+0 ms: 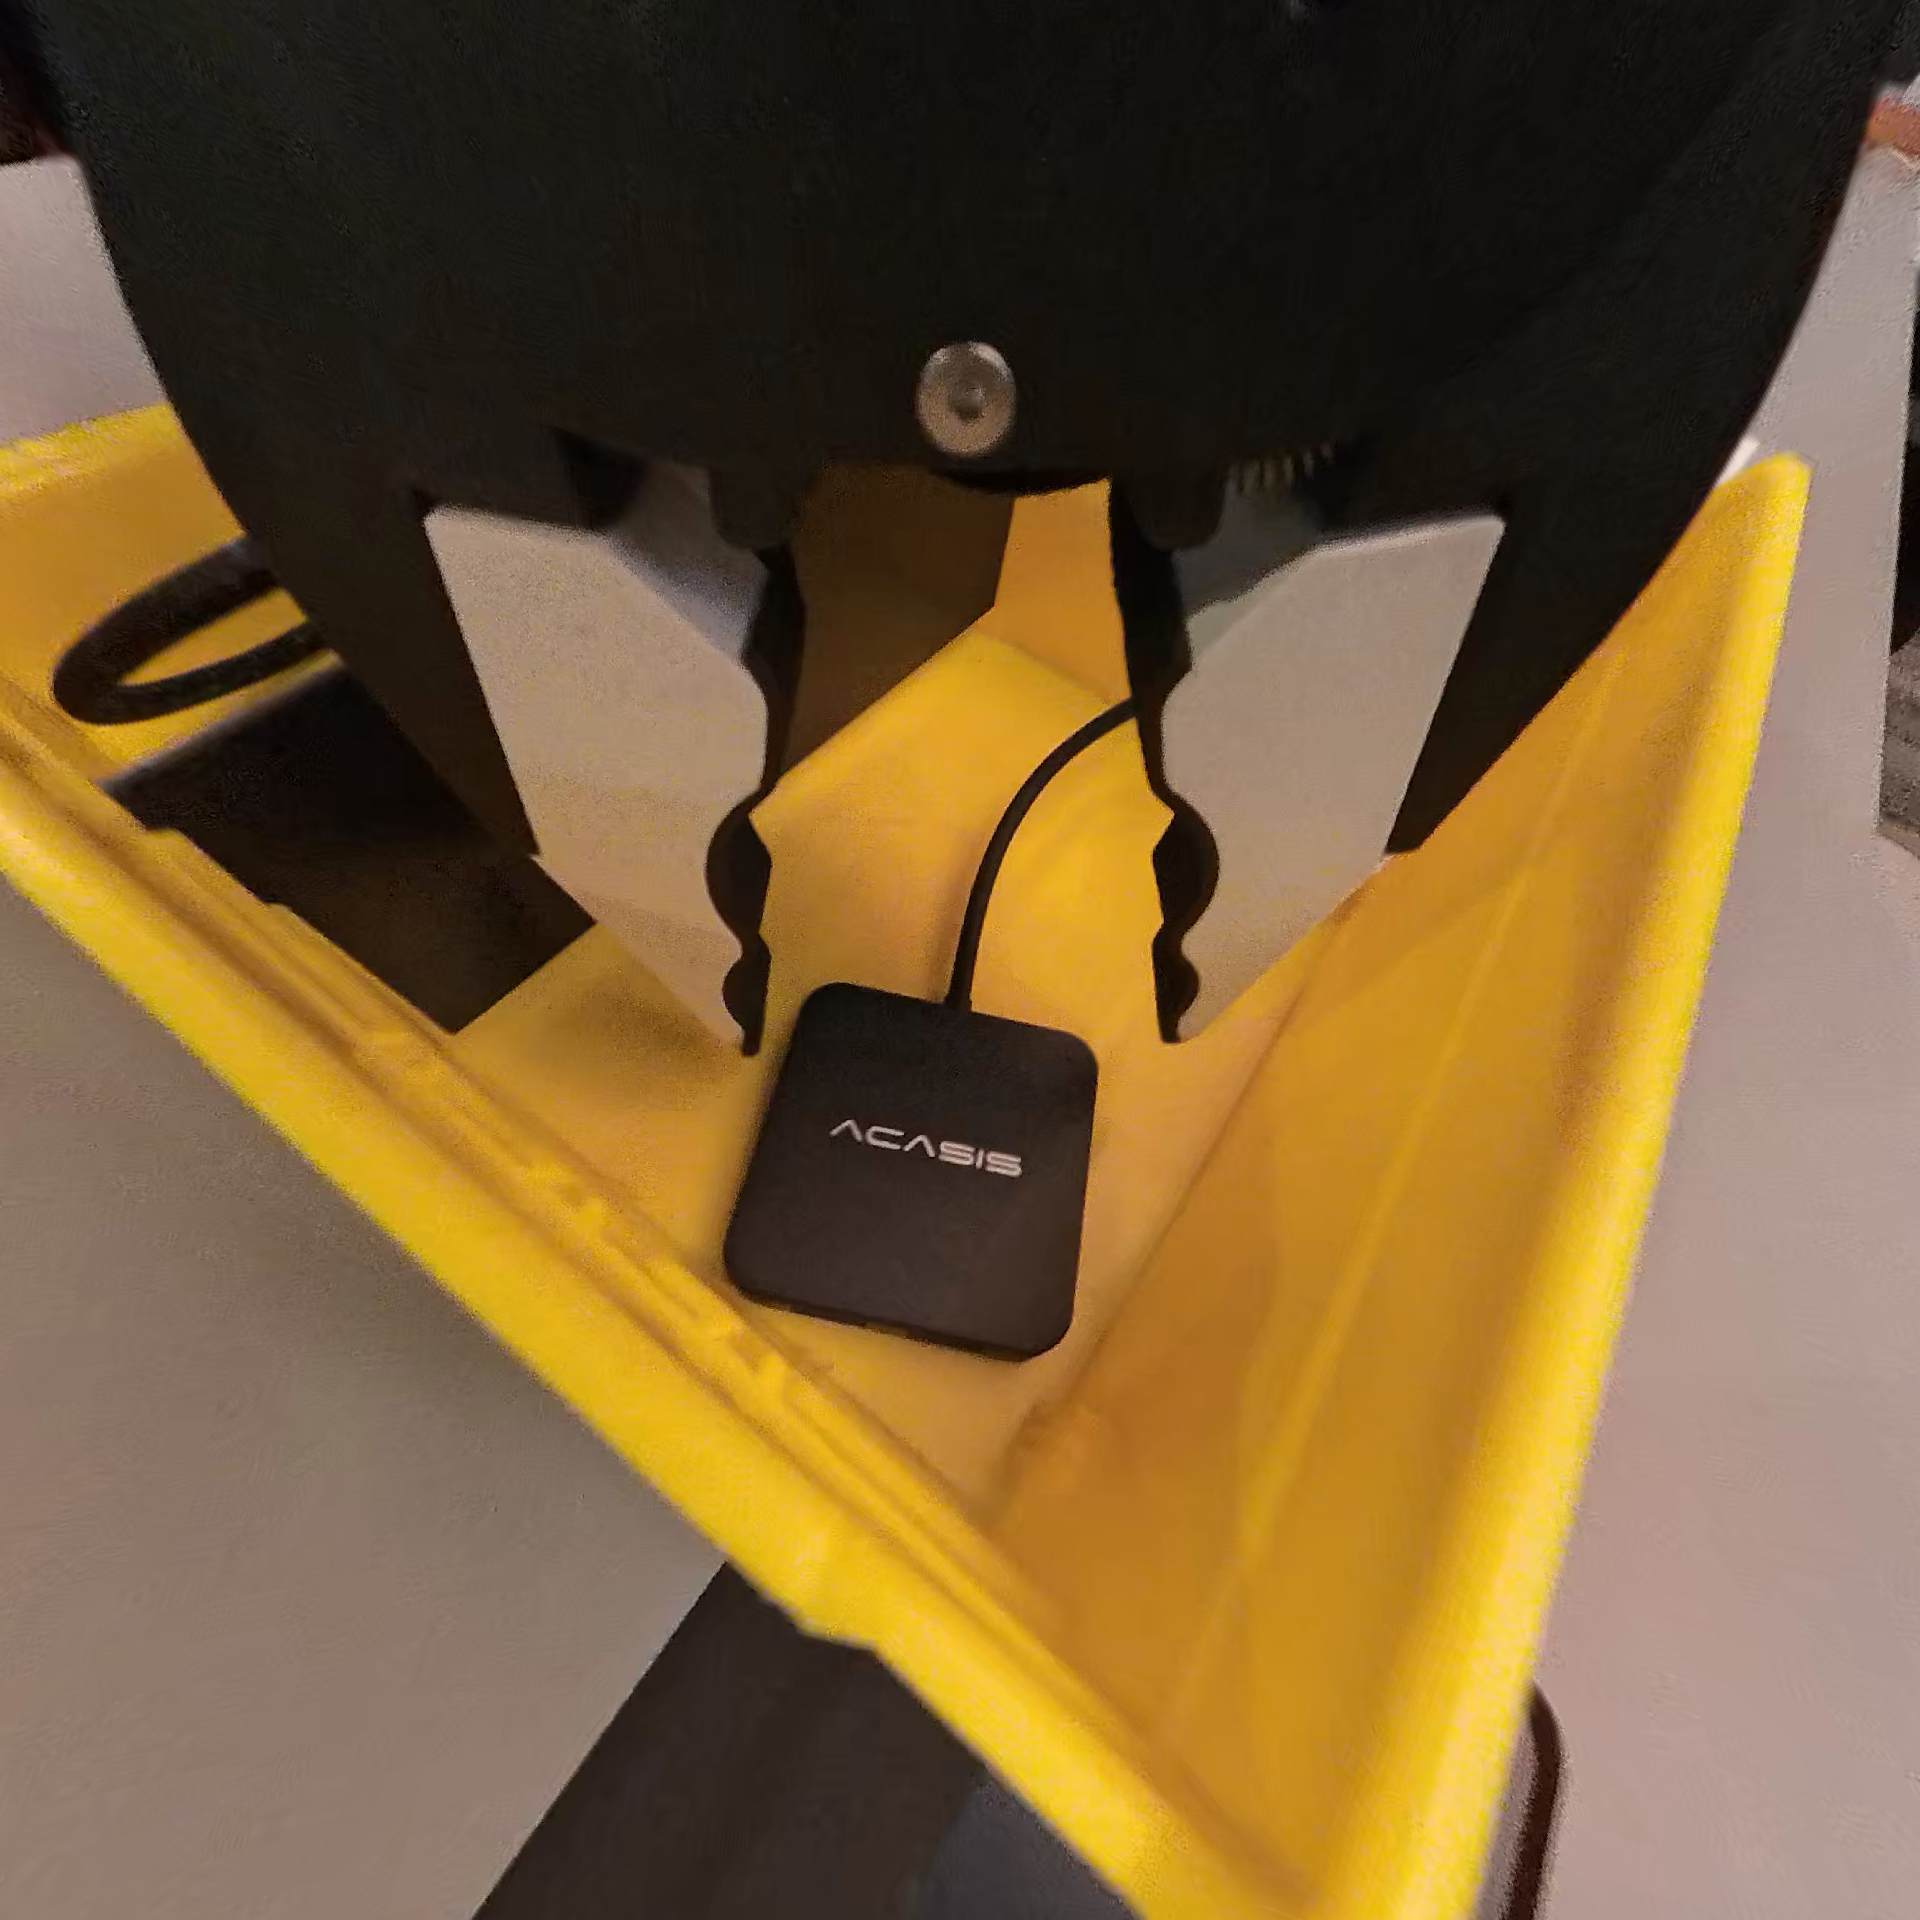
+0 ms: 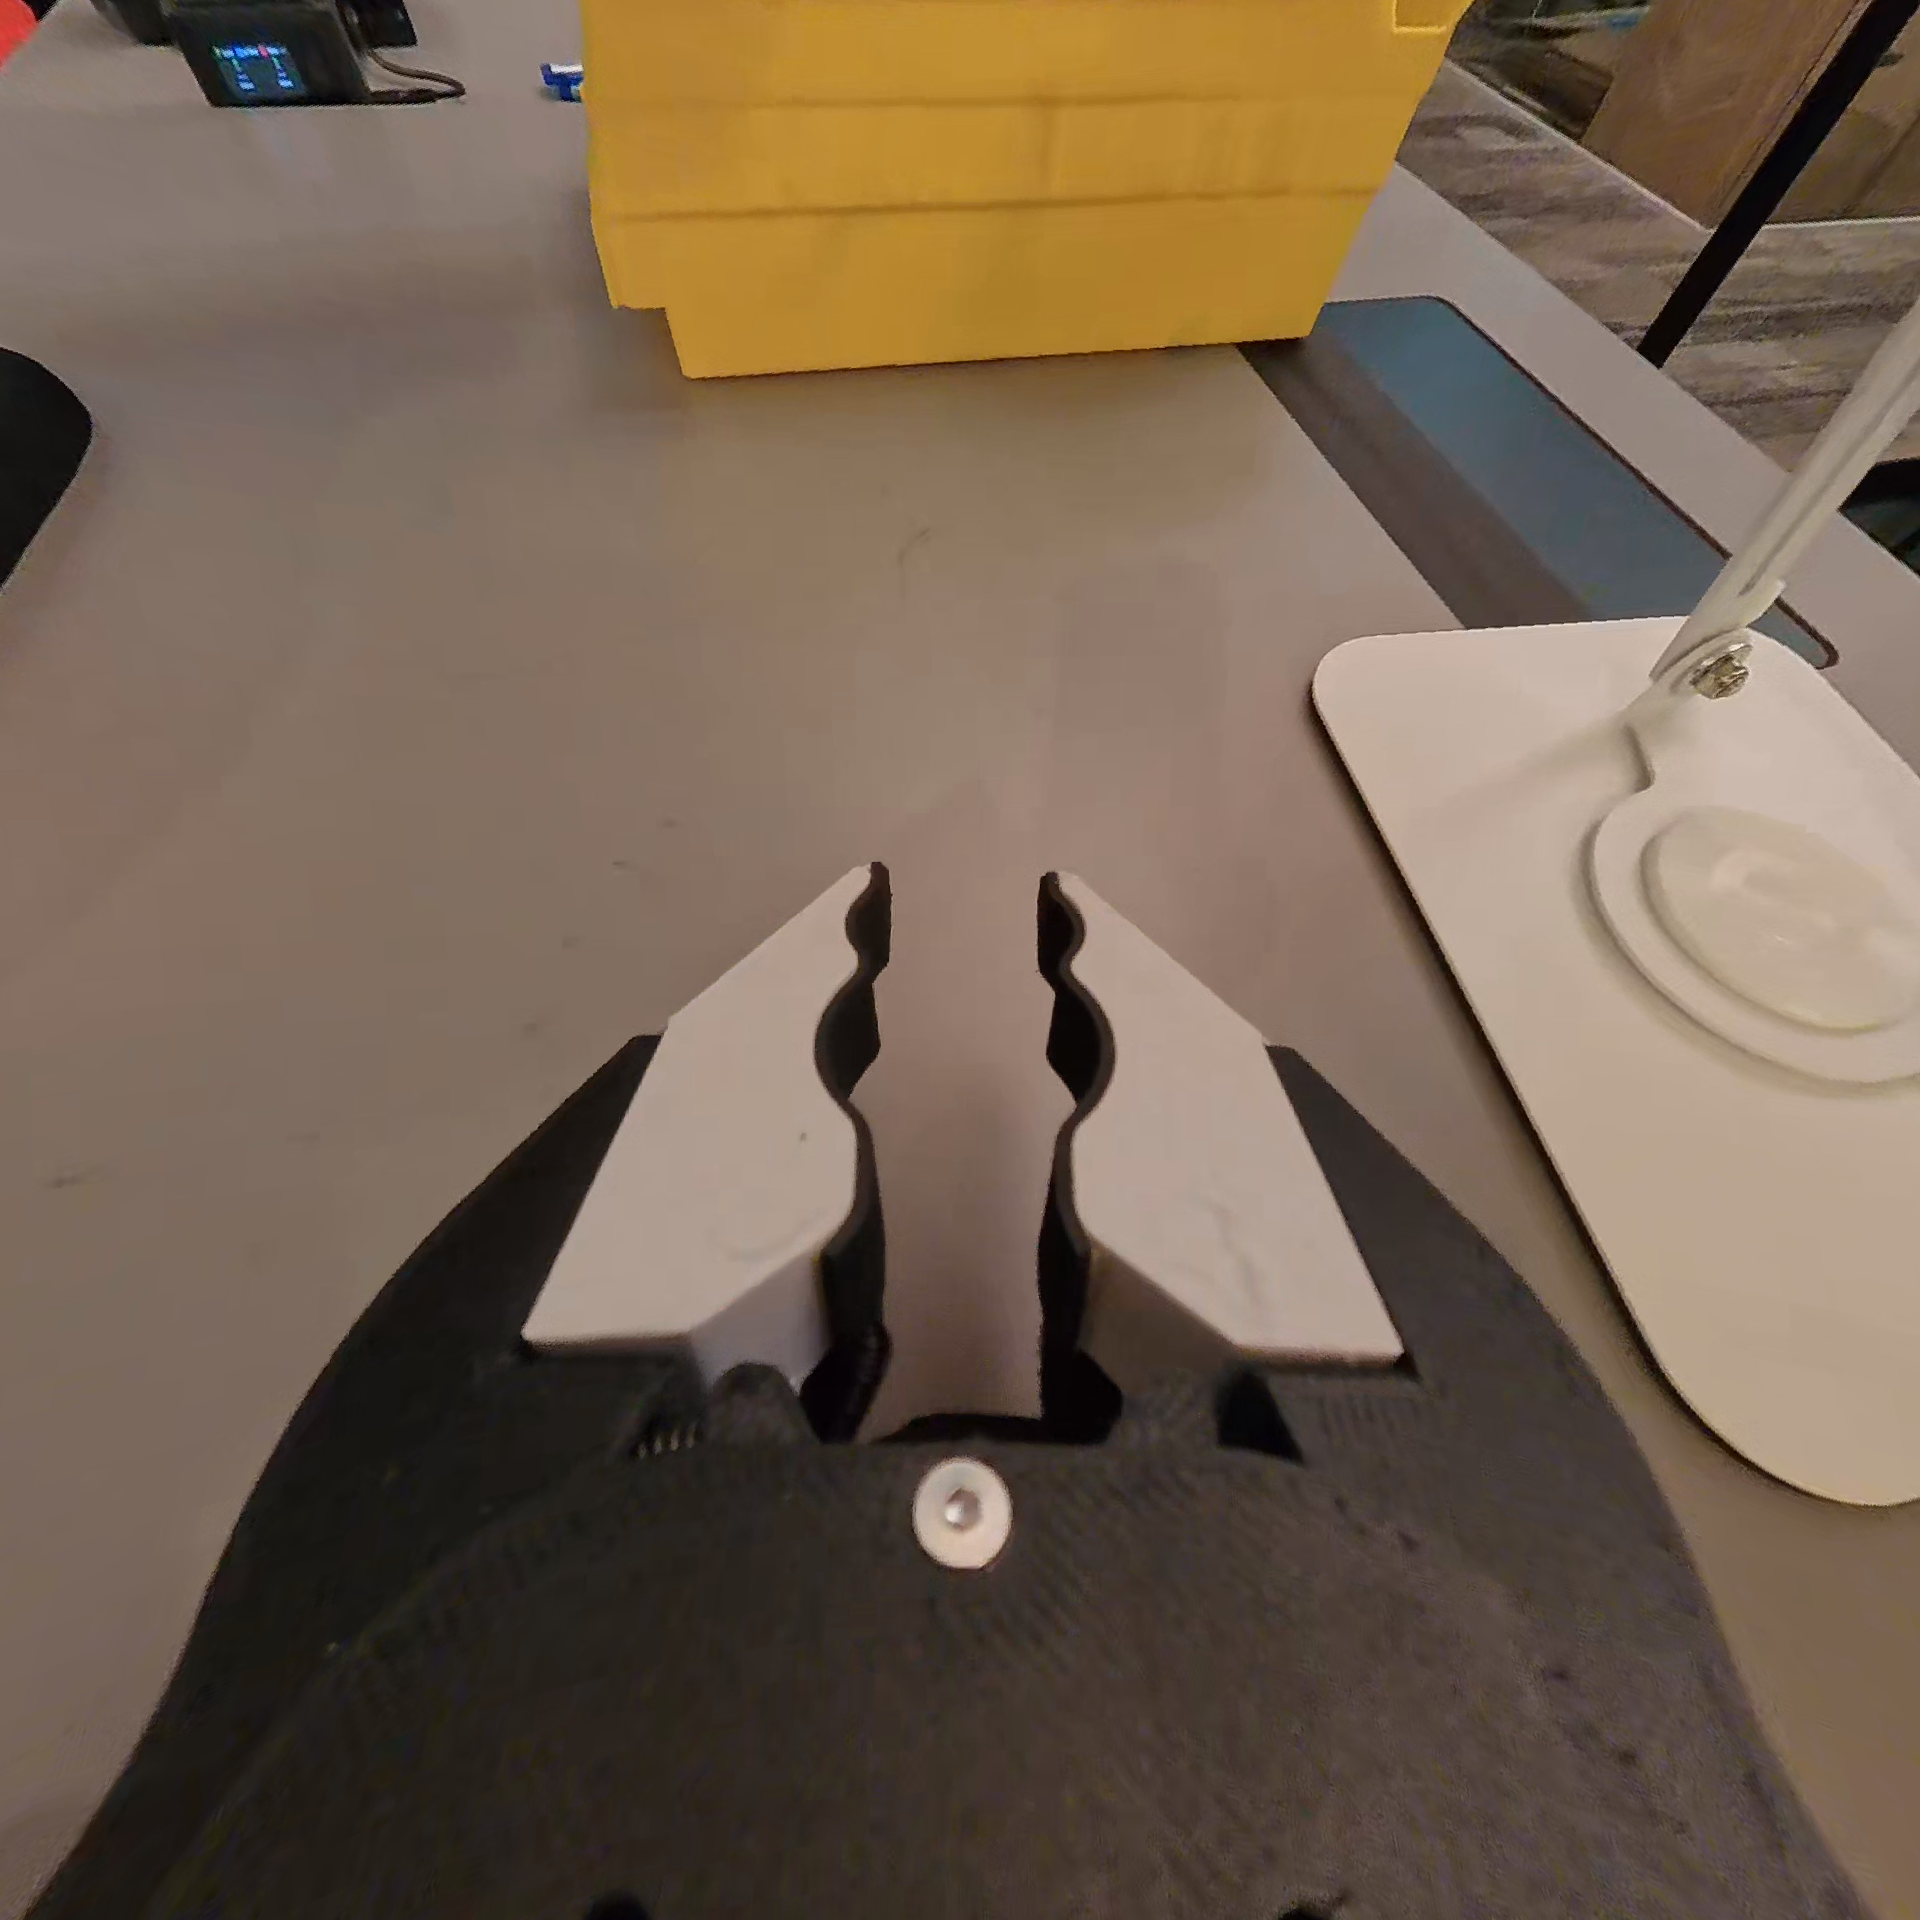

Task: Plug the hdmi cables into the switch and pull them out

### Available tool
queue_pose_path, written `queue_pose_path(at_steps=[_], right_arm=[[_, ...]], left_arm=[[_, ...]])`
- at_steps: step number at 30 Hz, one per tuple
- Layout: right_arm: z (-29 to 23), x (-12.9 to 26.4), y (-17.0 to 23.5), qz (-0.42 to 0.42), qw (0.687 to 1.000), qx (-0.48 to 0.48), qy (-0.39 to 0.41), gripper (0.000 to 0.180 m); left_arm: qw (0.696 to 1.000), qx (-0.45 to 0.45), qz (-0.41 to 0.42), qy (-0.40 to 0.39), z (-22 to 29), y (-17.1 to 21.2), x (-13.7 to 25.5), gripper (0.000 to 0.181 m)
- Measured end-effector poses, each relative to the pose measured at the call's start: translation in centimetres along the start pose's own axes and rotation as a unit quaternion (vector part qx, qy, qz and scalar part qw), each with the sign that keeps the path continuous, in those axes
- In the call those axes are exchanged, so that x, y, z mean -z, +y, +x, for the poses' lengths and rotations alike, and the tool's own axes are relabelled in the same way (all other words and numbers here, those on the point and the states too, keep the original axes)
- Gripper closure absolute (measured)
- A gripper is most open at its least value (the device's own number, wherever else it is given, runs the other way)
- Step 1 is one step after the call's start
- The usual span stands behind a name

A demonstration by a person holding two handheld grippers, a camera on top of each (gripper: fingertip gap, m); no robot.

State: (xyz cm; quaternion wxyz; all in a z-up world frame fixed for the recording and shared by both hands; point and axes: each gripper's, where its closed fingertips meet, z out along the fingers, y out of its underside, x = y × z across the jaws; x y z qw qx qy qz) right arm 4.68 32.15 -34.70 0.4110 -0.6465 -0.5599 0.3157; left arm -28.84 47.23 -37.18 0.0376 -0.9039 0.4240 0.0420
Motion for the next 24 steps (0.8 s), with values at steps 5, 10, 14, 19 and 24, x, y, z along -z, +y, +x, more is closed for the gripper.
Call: queue_pose_path(at_steps=[5,10,14,19,24], right_arm=[[-0.2,-0.3,0.4,-0.016,1.0,0.008,-0.002,0.153],[-0.4,-0.5,0.6,-0.026,1.0,0.013,-0.008,0.153],[-0.6,-0.7,0.8,-0.034,0.999,0.019,-0.01,0.153],[-0.7,-0.8,1.0,-0.042,0.999,0.027,-0.011,0.153],[-0.7,-0.9,1.1,-0.044,0.999,0.027,-0.013,0.153]], left_arm=[[0.998,-0.017,-0.051,0.026,0.3,0.7,-1.9,0.102],[0.997,-0.023,-0.051,0.051,0.7,0.8,-1.9,0.113],[0.997,-0.033,-0.043,0.045,0.8,1.1,-1.8,0.117],[0.998,-0.047,-0.025,0.021,0.6,1.0,-0.9,0.117],[0.998,-0.054,-0.005,-0.012,-0.1,1.3,1.2,0.118]])
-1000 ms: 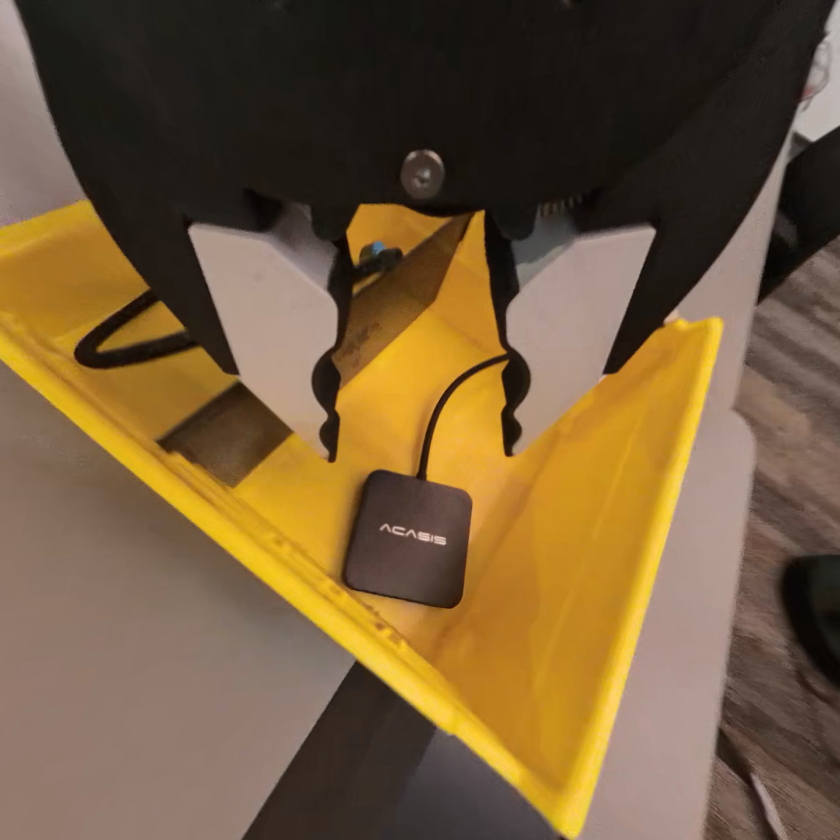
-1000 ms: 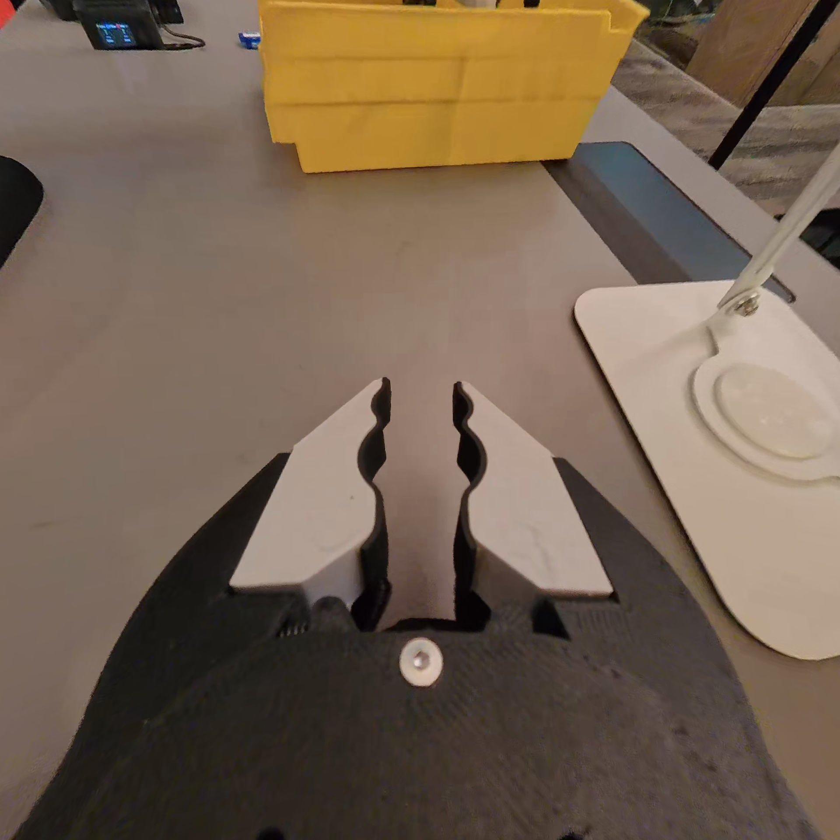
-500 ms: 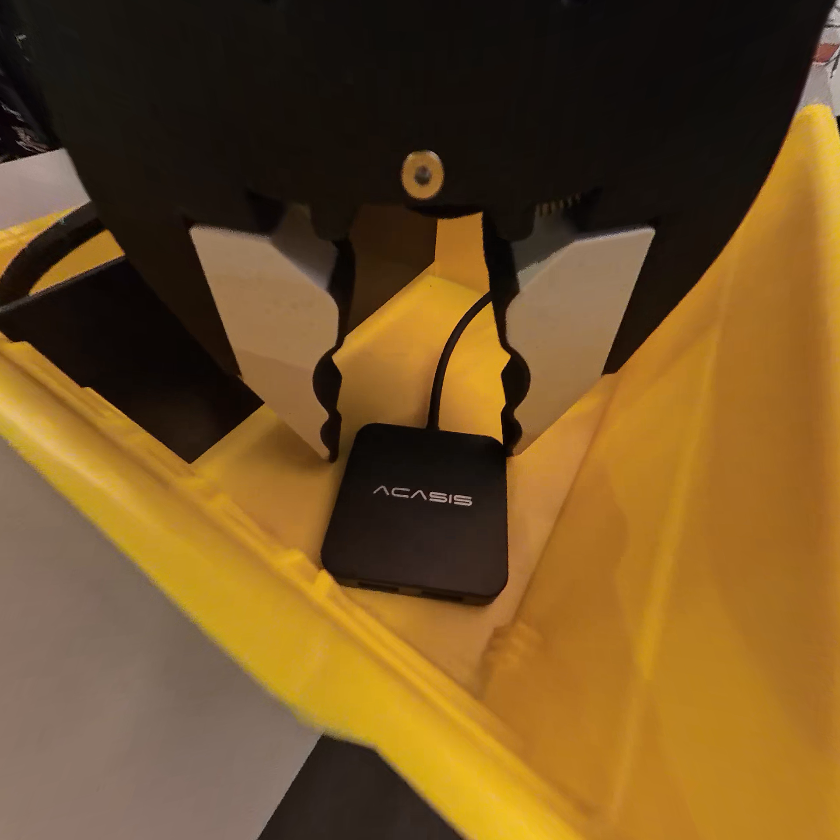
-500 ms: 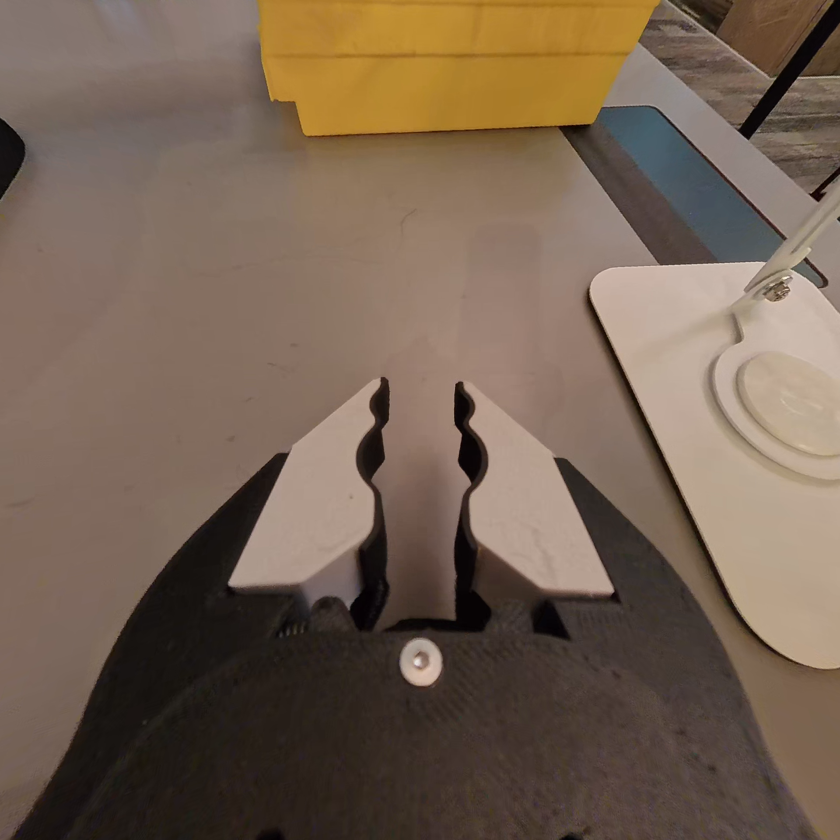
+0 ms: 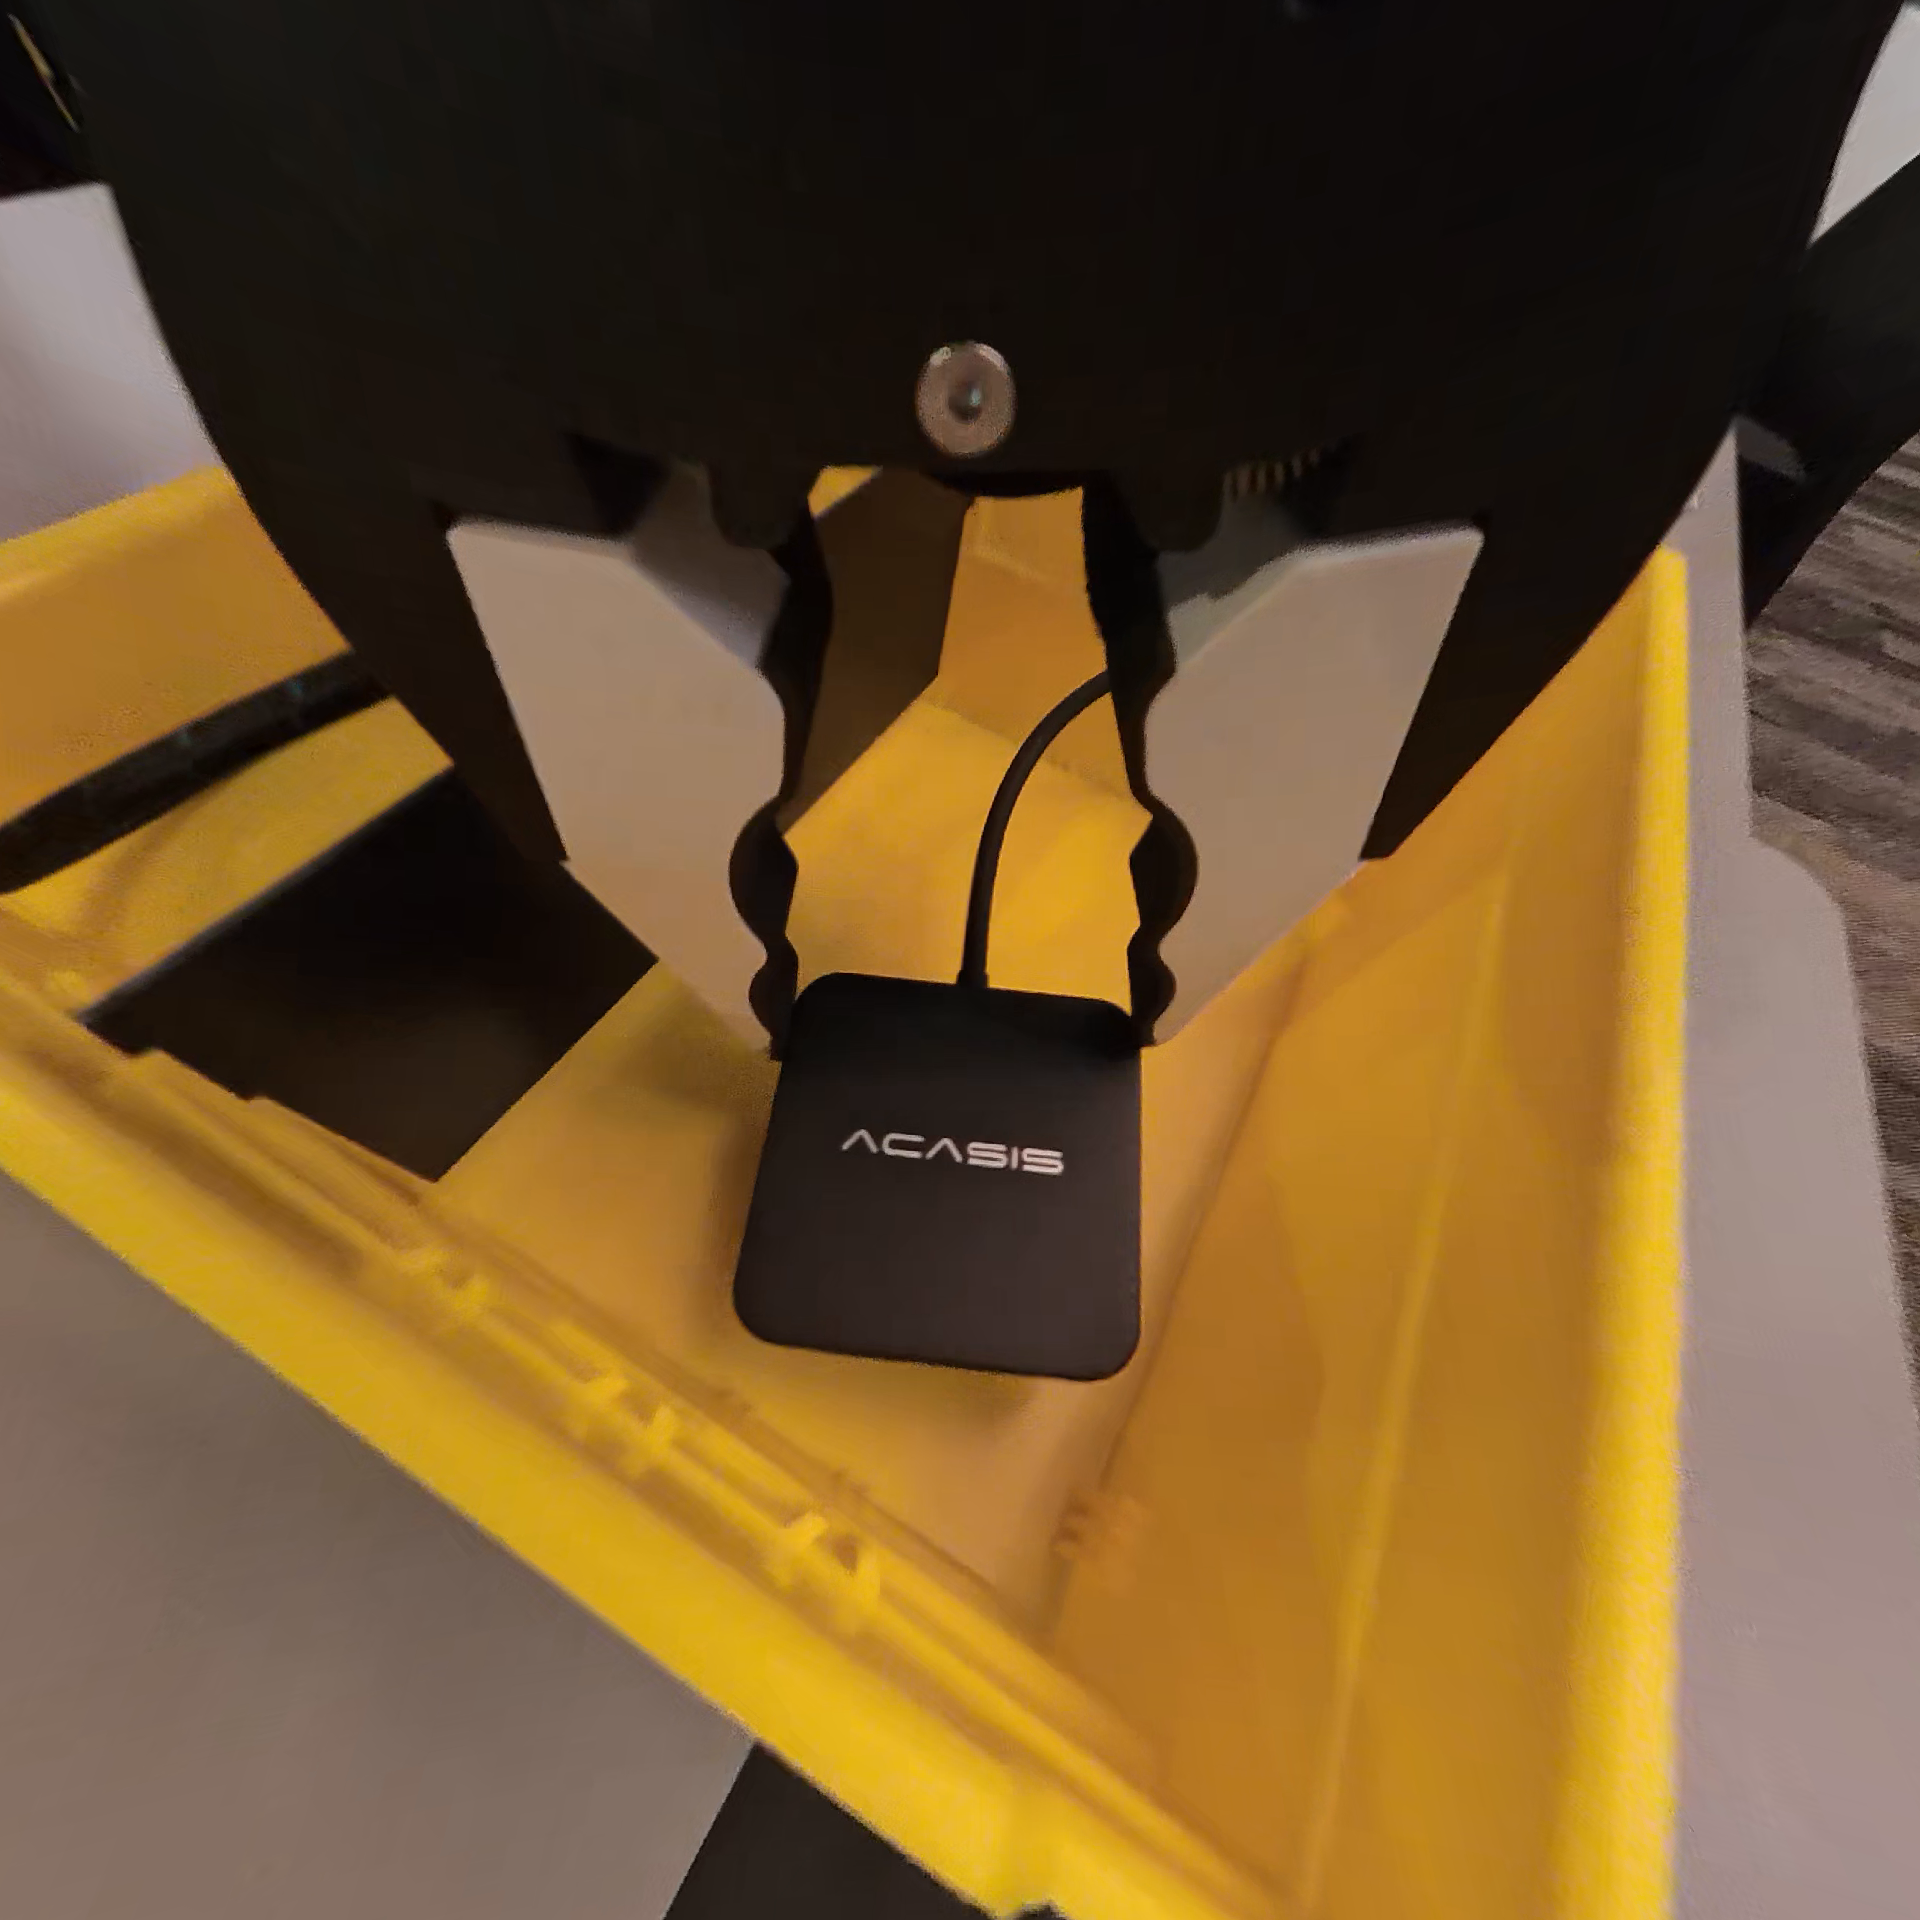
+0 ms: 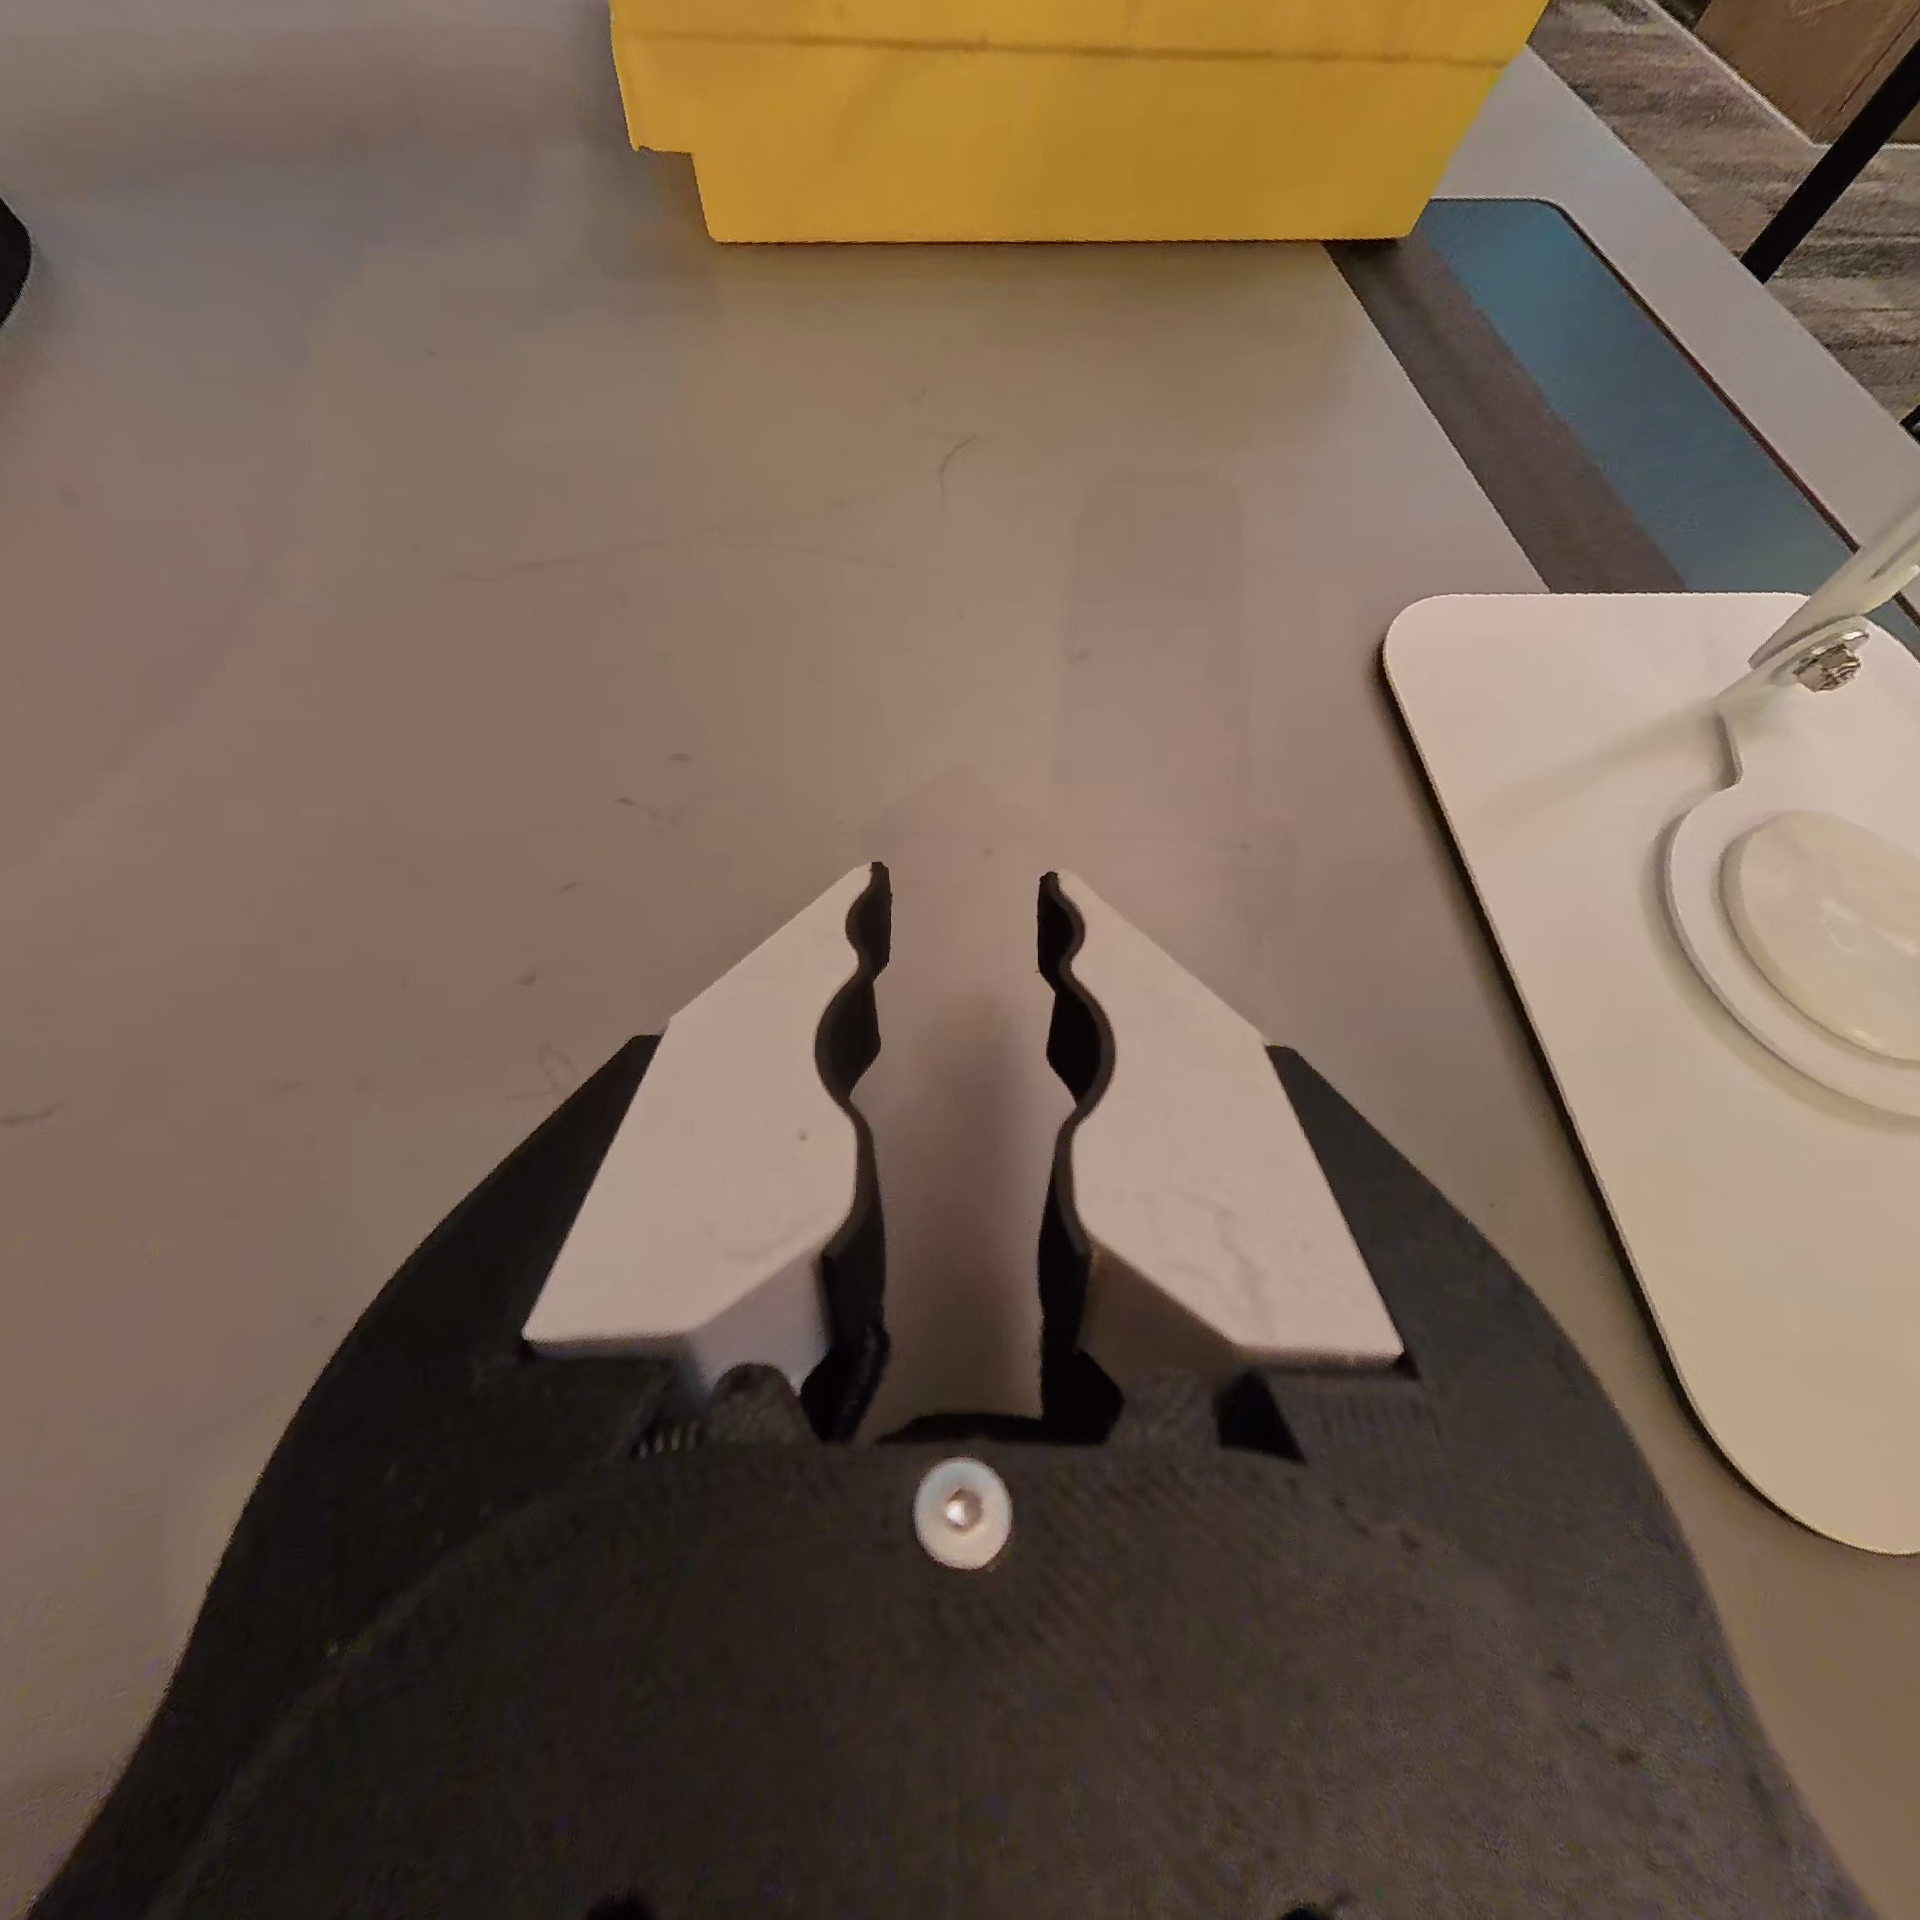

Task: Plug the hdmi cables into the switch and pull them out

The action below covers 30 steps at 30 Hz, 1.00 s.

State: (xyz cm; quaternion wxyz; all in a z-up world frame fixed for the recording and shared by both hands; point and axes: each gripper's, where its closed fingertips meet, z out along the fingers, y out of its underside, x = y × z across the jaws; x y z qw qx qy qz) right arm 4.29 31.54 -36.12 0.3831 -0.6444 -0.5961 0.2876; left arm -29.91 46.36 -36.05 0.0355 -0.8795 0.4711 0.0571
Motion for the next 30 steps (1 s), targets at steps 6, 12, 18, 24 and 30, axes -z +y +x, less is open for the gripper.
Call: queue_pose_path(at_steps=[6,12,18,24,30], right_arm=[[0.0,-0.1,0.1,-0.003,1.0,0.001,-0.002,0.153],[-0.1,-0.1,0.1,-0.006,1.0,0.003,-0.003,0.153],[-0.1,-0.1,0.1,-0.005,1.0,0.003,-0.003,0.153],[0.0,-0.1,0.1,-0.005,1.0,0.003,-0.003,0.153],[0.0,-0.1,0.1,-0.005,1.0,0.002,-0.001,0.153]], left_arm=[[0.998,0.007,0.05,-0.026,0.0,0.3,3.1,0.118],[0.993,0.016,0.098,-0.056,0.2,0.8,6.3,0.118],[0.985,0.019,0.137,-0.099,0.3,1.2,10.7,0.118],[0.975,0.021,0.175,-0.136,0.9,1.7,15.7,0.118],[0.965,0.017,0.206,-0.16,2.5,2.0,20.0,0.118]])
